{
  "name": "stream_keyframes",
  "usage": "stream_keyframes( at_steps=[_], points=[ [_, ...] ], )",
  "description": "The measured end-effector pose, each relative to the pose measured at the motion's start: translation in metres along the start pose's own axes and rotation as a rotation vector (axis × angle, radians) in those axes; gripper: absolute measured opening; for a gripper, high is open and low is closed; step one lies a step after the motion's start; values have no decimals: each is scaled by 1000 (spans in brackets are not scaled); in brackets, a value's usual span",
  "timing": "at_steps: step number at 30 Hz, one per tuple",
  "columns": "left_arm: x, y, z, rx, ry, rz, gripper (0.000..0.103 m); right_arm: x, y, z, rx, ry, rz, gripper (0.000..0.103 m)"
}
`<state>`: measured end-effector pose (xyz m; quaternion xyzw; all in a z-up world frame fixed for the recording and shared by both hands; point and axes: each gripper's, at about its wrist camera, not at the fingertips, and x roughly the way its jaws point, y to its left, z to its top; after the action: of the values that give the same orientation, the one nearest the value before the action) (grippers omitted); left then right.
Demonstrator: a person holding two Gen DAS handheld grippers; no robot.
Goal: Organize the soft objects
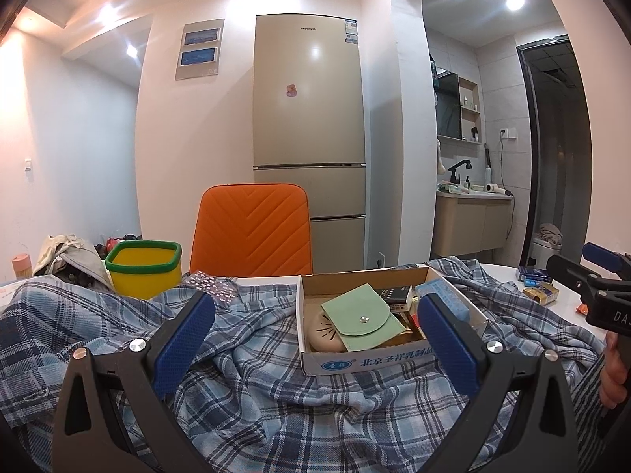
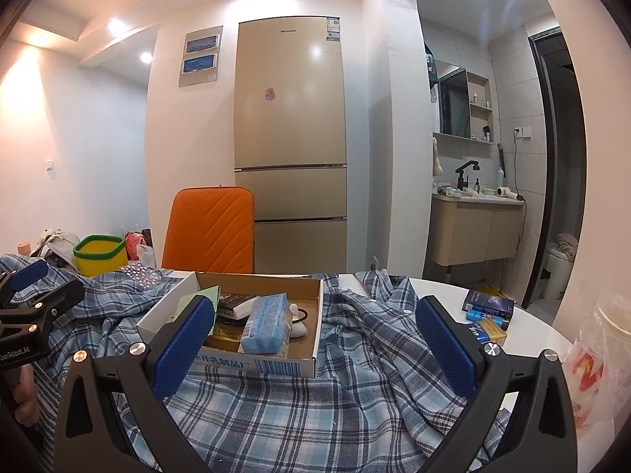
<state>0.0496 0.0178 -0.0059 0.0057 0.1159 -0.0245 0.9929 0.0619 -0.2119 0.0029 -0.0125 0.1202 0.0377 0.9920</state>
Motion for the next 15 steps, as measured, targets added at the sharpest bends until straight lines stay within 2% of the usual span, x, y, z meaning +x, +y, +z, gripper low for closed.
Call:
stream_keyframes(
  at_steps=[15],
  points=[
    [0, 1, -1, -1, -4, 5, 102, 1, 1, -1, 0, 9, -1, 103]
  ],
)
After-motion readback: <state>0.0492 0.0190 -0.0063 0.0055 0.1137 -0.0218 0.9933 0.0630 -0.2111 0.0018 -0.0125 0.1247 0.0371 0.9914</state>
